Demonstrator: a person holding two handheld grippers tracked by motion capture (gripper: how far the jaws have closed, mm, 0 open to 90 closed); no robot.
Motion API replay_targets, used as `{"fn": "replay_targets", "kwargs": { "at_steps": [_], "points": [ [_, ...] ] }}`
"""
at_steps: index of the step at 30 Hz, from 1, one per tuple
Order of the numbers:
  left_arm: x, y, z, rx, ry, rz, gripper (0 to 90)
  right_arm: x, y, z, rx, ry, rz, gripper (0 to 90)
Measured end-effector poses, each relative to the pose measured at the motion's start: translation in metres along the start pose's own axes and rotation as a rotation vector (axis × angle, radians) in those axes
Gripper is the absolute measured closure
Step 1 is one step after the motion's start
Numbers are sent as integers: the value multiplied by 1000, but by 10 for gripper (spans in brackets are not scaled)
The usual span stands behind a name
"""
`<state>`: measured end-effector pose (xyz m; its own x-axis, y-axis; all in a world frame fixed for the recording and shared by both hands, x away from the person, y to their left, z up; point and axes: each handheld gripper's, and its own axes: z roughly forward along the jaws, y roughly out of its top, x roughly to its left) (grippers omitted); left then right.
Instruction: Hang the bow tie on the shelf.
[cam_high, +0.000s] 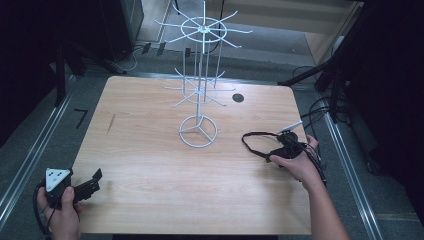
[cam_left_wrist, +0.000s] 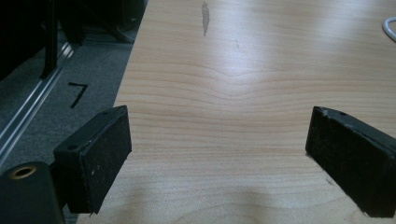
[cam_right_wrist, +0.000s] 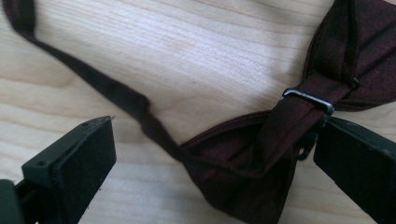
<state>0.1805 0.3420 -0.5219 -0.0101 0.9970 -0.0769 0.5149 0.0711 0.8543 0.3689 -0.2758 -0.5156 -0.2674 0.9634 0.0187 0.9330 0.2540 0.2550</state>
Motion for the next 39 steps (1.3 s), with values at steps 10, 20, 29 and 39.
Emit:
{"fn": "replay_targets", "kwargs": {
  "at_steps": [10,20,29,39],
  "points": [
    [0,0,1,7,-10,0,77,-1,7,11,-11,11,12,3],
    [1,0,1,6,-17,1,80,0,5,-3,-108,28,-24,714],
    [1,0,1,7,-14,-10,80,5,-8,-4,-245,42,-10,749],
    [1,0,0,3,-10,-4,80,15,-26,-32,-501,89,-4,749]
  ]
}}
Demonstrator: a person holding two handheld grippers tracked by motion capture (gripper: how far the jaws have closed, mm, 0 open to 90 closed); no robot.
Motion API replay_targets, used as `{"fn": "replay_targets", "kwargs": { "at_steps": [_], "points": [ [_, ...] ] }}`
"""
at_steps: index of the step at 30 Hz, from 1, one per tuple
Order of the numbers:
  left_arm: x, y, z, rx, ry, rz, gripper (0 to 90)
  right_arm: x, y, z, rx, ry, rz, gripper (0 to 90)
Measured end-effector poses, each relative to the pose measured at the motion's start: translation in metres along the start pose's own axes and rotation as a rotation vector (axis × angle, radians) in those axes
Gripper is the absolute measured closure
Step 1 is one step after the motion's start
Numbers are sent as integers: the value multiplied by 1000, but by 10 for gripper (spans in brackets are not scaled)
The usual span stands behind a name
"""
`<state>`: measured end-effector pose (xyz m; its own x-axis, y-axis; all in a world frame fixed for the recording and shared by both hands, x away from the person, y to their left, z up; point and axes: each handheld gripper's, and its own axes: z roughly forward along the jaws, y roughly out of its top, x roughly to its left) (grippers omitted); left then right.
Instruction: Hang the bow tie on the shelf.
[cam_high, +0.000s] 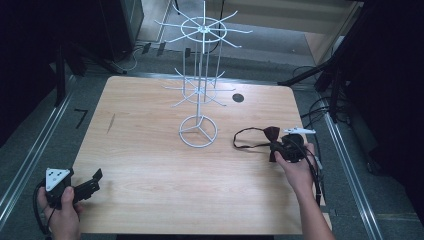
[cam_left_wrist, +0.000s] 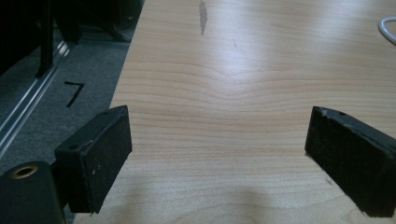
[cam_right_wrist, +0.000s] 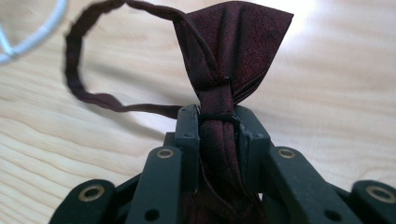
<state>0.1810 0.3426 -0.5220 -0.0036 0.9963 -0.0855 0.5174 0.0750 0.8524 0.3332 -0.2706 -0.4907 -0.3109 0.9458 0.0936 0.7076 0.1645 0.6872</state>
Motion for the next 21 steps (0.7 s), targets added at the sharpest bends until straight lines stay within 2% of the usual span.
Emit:
{"fn": "replay_targets", "kwargs": {
  "at_steps": [2,5,7,15,19,21],
  "points": [
    [0,0,0,3,1,0,80,1,1,-2,-14,2,-3,749],
    [0,0,0,2,3,-3,80,7,5,-13,-86,44,1,749],
    [0,0,0,0,3,-4,80,14,8,-21,-131,42,-15,748],
    [0,0,0,-2,5,-11,80,27,15,-33,-210,53,-37,748],
    [0,0,0,-1,7,-11,80,37,20,-40,-267,79,-52,747],
    [0,0,1,-2,8,-12,80,39,21,-41,-276,82,-57,748]
  ]
}}
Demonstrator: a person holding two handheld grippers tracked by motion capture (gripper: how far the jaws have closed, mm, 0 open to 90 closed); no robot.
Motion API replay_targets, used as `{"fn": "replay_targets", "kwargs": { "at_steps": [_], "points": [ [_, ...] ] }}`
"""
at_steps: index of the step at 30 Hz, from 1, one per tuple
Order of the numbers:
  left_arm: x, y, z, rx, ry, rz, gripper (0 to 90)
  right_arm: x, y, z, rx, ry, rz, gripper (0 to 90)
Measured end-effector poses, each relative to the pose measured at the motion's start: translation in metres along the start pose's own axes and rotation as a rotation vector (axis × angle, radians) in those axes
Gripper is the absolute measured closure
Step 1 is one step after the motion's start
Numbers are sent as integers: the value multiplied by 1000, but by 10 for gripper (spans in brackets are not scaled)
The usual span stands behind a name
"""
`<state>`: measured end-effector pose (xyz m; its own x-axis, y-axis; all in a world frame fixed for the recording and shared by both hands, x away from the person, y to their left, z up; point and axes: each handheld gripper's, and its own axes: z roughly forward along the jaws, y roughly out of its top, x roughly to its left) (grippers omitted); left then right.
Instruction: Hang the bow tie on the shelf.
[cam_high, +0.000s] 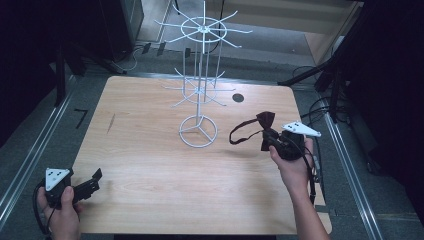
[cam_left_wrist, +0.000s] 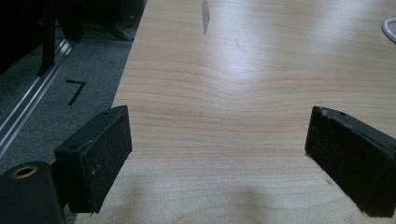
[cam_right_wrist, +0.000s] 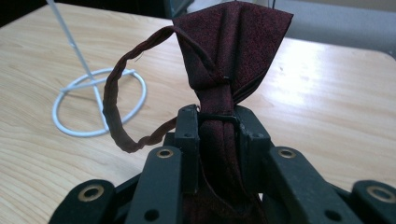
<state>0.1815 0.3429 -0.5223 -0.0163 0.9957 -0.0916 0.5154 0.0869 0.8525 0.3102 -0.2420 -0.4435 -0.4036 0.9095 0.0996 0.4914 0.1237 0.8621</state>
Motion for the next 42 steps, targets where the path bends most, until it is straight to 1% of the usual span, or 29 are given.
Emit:
{"fn": "replay_targets", "kwargs": {
  "at_steps": [1,2,6,10,15,31,42],
  "points": [
    [0,0,0,2,-1,-1,79,3,2,-2,-19,10,-10,747],
    [0,0,0,3,0,-1,79,5,4,-2,-27,19,-7,747],
    [0,0,0,0,1,0,79,10,6,-4,-42,33,1,747],
    [0,0,0,1,-1,0,79,18,9,-5,-53,39,-20,746],
    [0,0,0,0,1,-1,79,24,13,-7,-74,49,-23,746],
    [0,0,0,2,-1,-2,79,35,22,-14,-111,57,-38,746],
    [0,0,0,5,-4,-2,79,45,31,-18,-137,76,-61,746]
  ]
}}
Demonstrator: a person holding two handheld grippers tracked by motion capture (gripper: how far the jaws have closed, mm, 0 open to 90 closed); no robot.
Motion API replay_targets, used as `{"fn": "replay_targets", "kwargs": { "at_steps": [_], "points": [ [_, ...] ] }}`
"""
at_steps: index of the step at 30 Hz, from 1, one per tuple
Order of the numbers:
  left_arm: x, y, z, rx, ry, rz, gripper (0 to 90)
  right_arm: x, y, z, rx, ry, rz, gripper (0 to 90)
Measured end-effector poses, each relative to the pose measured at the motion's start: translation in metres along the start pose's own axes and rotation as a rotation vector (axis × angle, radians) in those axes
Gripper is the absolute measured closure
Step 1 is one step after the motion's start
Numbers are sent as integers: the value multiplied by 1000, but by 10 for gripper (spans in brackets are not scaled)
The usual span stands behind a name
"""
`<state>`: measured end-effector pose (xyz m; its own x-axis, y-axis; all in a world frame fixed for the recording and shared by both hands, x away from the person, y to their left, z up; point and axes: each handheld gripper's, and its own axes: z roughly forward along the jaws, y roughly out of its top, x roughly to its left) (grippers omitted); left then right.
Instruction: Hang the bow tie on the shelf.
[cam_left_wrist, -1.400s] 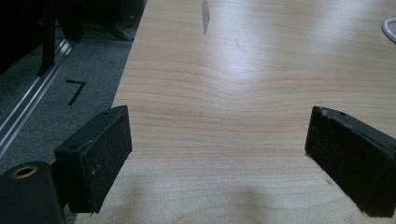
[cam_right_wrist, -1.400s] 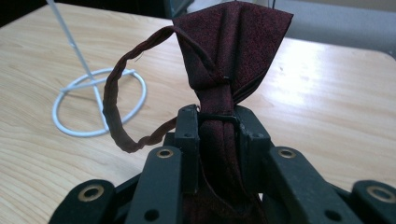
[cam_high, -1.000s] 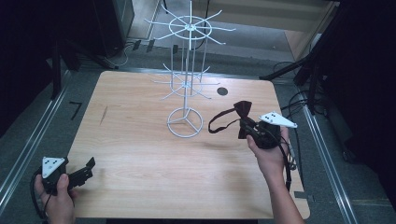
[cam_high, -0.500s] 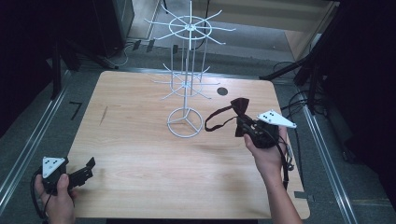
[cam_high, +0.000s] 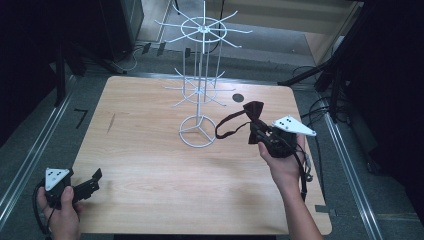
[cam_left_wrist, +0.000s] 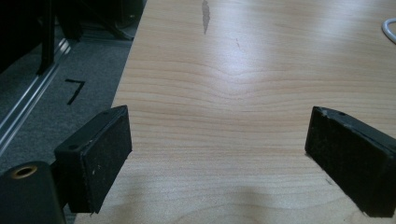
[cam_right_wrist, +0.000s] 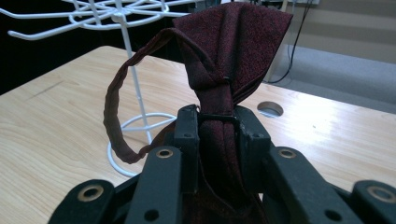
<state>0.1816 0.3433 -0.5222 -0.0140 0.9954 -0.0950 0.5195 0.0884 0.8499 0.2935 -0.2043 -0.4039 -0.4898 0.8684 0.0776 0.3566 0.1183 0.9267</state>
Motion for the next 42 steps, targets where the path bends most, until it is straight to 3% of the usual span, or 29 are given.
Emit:
{"fn": "replay_targets", "kwargs": {
  "at_steps": [15,29,42],
  "points": [
    [0,0,0,0,-2,-2,79,13,15,1,-25,38,-14,745],
    [1,0,0,1,-3,-2,79,27,31,15,-32,61,-33,745],
    [1,0,0,4,-3,2,79,28,32,30,-16,77,6,745]
  ]
}}
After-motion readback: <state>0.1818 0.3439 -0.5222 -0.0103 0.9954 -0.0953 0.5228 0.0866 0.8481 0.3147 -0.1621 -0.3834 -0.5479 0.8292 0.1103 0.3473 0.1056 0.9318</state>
